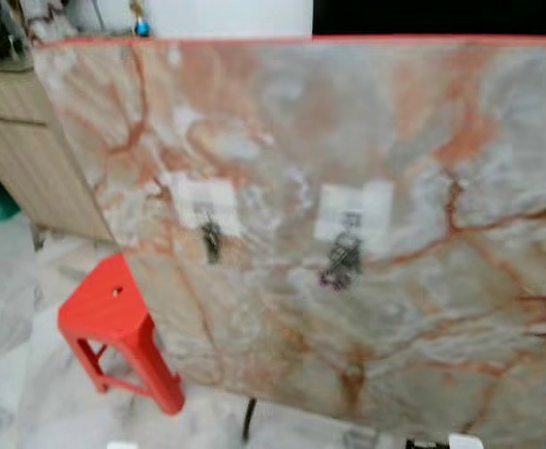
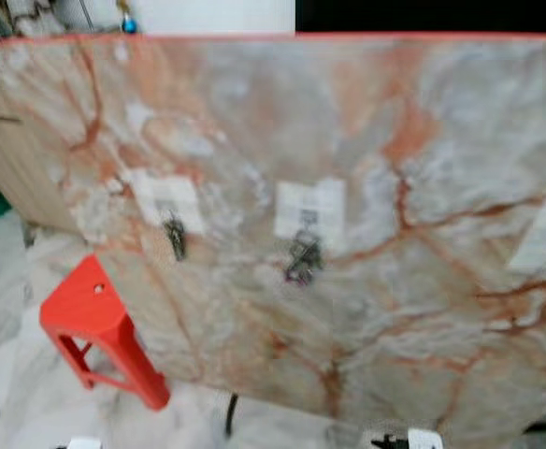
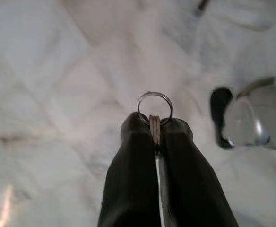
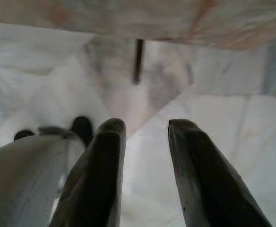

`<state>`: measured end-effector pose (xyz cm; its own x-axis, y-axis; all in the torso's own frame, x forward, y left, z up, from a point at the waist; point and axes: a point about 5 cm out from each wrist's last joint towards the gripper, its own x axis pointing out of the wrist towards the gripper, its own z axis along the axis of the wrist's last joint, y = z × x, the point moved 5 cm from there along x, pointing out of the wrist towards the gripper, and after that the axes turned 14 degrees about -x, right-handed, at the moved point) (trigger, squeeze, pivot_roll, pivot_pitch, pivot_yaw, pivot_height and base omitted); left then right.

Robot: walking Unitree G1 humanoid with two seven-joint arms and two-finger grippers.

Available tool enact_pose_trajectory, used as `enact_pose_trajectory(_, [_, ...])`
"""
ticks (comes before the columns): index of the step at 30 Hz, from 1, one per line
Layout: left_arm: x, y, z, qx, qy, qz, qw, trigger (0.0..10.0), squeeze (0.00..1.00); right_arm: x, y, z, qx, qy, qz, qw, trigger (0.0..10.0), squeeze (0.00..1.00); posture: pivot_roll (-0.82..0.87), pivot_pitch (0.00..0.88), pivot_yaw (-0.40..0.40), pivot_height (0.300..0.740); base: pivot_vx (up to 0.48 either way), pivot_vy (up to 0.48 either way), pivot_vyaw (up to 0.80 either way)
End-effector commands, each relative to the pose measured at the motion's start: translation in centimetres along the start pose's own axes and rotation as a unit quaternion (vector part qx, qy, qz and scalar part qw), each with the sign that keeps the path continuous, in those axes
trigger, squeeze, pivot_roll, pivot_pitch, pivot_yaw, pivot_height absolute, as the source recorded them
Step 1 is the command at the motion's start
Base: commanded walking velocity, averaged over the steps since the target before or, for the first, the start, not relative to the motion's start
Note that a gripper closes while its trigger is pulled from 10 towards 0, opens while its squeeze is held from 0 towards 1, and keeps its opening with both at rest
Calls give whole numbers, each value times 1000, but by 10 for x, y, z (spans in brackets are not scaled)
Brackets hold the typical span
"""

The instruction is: Hang keys on a hook

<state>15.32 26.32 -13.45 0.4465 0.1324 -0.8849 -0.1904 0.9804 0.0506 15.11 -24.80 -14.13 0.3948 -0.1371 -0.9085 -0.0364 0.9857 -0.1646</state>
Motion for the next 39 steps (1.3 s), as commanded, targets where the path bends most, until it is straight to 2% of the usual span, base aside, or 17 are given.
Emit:
enact_pose_trajectory(1, [-1, 6, -3, -1, 5, 7, 1000, 10000, 0, 0, 1, 1, 0, 0, 2, 1000, 10000, 0, -19, 0, 26, 737, 0, -480, 0])
enact_pose_trajectory(16, [-1, 6, -4, -3, 6, 7, 1000, 10000, 0, 0, 0, -1, 6, 5, -2, 1000, 10000, 0, -16, 0, 24, 737, 0, -480, 0])
enact_pose_trajectory(24, [-1, 5, -4, -4, 6, 6, 1000, 10000, 0, 0, 1, -1, 9, 5, 2, 1000, 10000, 0, -17, 0, 23, 737, 0, -480, -695])
enact_pose_trajectory(36, [-1, 6, -4, -10, 6, 9, 1000, 10000, 0, 0, 1, 3, -9, -4, 7, 1000, 10000, 0, -12, 0, 17, 737, 0, -480, 0])
enact_pose_trajectory(39, [-1, 6, -4, -10, 6, 9, 1000, 10000, 0, 0, 0, 3, -14, -5, 6, 1000, 10000, 0, -12, 0, 15, 737, 0, -480, 544])
